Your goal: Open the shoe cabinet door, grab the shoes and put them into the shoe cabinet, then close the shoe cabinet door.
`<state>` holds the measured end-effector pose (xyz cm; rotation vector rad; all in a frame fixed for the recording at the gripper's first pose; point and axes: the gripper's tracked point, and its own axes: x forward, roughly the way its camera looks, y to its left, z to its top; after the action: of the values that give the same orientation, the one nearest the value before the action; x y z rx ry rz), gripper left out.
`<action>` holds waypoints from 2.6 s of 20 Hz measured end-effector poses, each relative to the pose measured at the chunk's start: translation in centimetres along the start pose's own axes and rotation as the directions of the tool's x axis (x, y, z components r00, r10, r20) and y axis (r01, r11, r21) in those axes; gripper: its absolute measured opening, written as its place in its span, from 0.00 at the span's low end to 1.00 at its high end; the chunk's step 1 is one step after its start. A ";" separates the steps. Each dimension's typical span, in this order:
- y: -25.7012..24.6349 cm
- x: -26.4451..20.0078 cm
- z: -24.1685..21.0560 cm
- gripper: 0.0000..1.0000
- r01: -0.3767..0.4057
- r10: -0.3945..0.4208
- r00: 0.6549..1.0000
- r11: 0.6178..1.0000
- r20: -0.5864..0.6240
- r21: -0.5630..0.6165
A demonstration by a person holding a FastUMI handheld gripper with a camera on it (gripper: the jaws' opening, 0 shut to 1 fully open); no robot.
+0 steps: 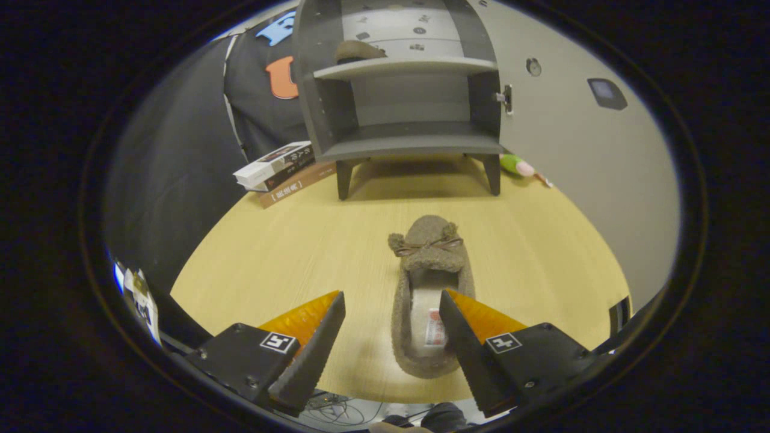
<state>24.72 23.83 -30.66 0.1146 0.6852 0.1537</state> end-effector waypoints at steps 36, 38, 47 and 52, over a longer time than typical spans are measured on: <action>4.6 -8.0 27.6 0.07 -0.043 0.072 0.940 0.995 0.334 -0.094; 4.9 -8.6 31.7 0.07 -0.031 0.072 0.921 0.993 0.383 -0.112; 5.8 -4.9 48.1 0.07 0.023 0.051 0.865 0.990 0.499 -0.141; 4.9 1.2 54.3 0.07 0.053 0.011 0.869 0.992 0.494 -0.115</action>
<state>59.71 25.86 11.10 0.0218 0.1601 0.1385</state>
